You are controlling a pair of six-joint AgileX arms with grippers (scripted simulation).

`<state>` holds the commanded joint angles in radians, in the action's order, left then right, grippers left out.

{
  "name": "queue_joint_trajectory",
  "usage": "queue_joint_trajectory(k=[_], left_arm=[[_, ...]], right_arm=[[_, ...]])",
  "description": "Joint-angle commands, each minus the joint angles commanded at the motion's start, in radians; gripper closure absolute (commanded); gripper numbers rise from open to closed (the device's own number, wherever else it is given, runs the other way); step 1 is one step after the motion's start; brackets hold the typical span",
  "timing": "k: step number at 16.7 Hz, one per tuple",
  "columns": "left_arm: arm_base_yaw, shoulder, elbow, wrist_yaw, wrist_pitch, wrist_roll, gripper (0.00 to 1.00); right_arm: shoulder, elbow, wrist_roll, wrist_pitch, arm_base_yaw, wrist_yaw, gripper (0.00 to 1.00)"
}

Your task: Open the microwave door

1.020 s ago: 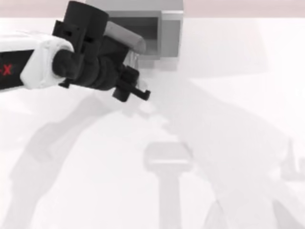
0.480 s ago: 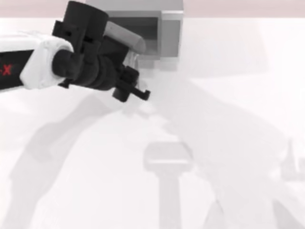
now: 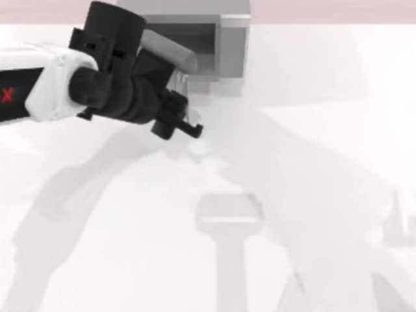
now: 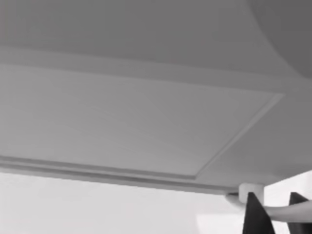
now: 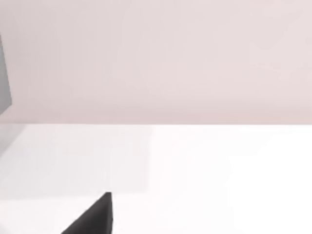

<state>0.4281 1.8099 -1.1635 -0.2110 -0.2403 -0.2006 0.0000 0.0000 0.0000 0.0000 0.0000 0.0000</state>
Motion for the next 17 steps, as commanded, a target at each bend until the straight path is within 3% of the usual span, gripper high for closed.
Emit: queue_joint_trajectory(k=[6,17], left_arm=[[-0.03,-0.014,0.014,-0.04,-0.01,-0.06,1.0],[-0.03,-0.014,0.014,-0.04,-0.01,-0.061,1.0]], right_arm=[[0.0,0.0,0.0,0.0,0.0,0.0,0.0],[0.0,0.0,0.0,0.0,0.0,0.0,0.0]])
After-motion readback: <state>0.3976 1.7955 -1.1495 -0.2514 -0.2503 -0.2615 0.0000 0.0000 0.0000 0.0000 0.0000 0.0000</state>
